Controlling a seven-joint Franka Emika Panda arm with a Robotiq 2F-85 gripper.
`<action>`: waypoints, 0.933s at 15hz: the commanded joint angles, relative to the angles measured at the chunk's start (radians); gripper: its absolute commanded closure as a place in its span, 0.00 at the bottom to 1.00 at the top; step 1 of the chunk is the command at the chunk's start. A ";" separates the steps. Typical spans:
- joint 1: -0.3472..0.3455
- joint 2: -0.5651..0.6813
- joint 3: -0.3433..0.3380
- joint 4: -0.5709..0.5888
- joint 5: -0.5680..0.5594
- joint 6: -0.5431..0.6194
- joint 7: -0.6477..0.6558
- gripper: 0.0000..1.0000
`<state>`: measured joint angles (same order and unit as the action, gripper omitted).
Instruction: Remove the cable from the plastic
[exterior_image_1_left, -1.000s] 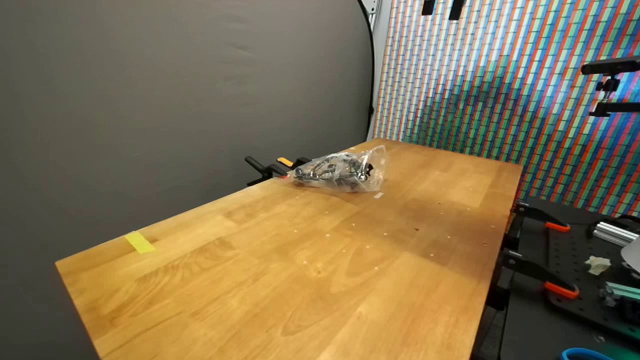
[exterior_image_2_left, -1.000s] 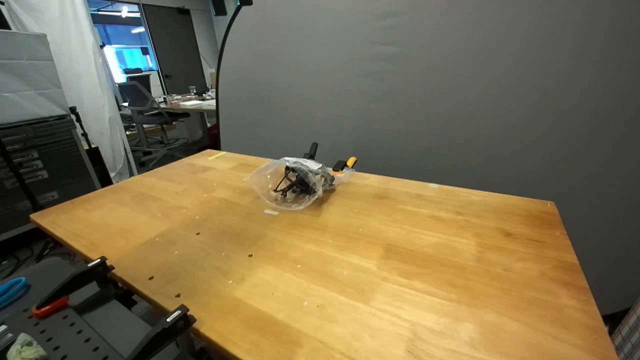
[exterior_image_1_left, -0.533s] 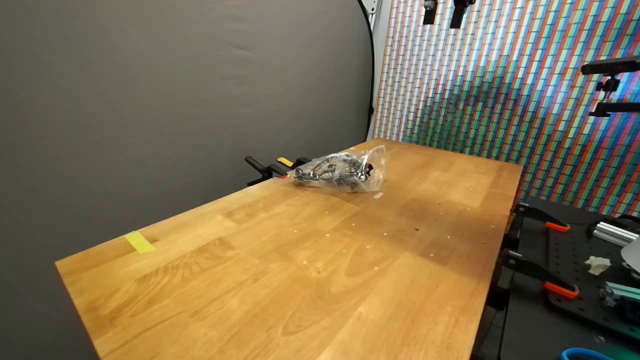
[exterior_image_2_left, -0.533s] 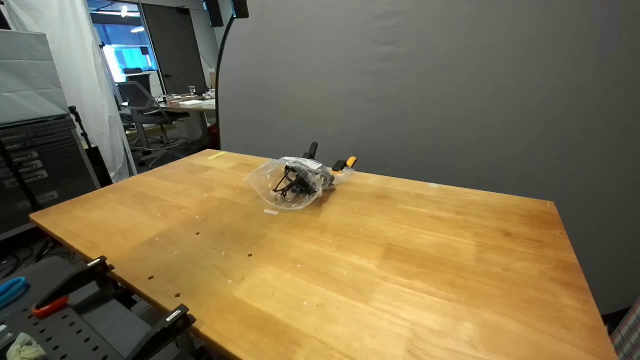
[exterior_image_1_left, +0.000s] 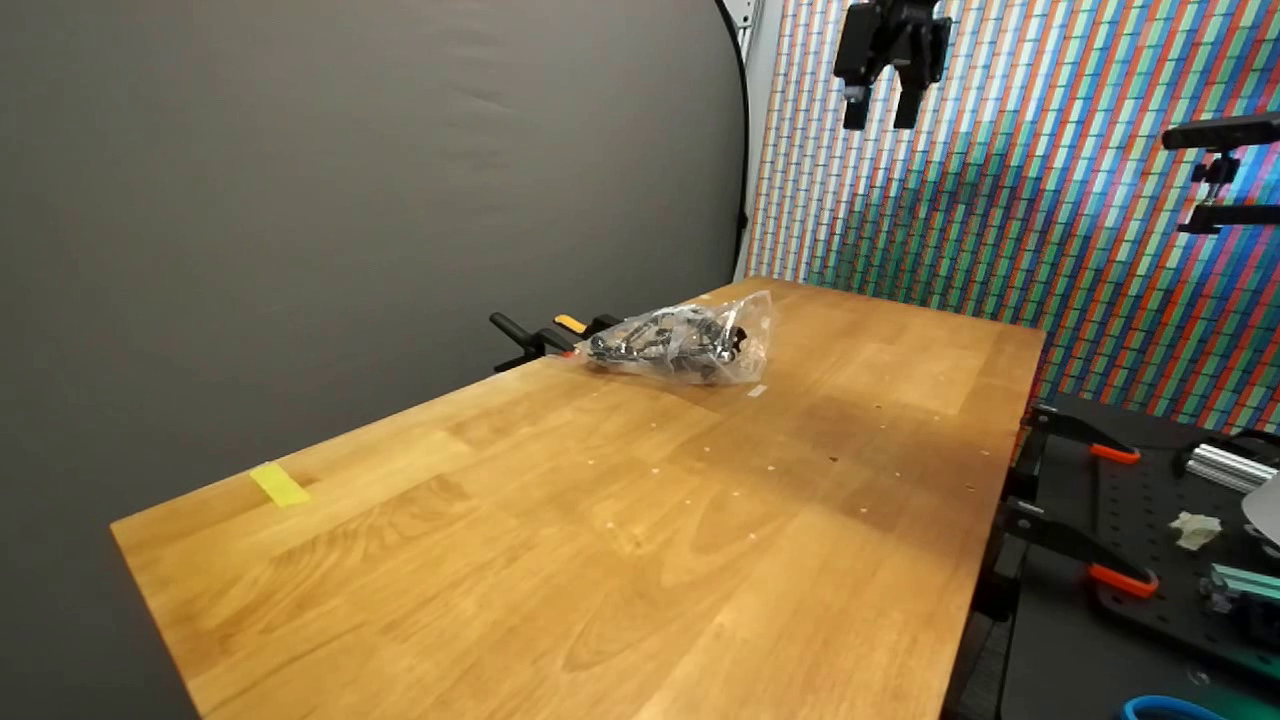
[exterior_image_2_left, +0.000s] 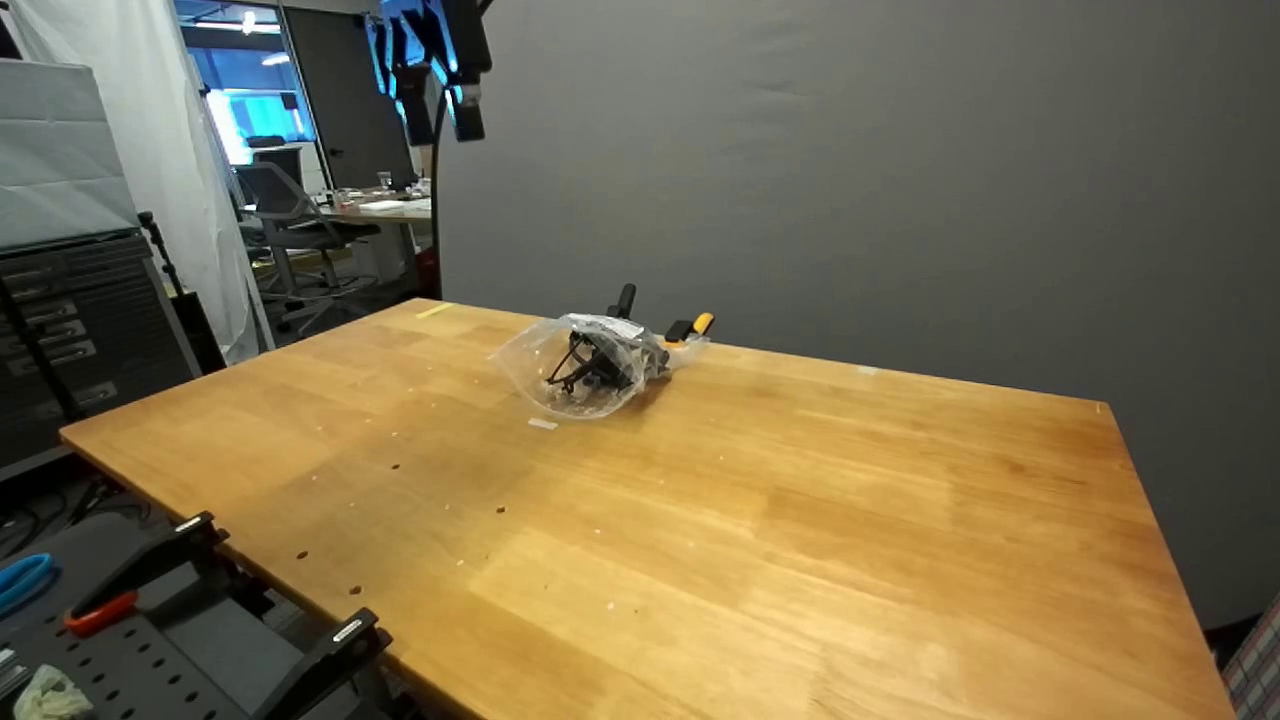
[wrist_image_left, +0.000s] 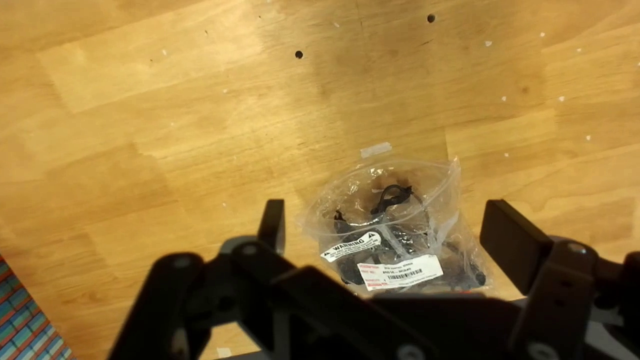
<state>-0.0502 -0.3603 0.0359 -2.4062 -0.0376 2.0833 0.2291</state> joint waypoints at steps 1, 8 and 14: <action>-0.015 0.032 0.016 -0.086 -0.056 0.172 0.058 0.00; -0.020 0.200 -0.008 -0.128 -0.071 0.381 0.092 0.00; -0.006 0.341 -0.023 -0.122 -0.067 0.481 0.077 0.00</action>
<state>-0.0645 -0.0757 0.0238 -2.5375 -0.1013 2.5012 0.3100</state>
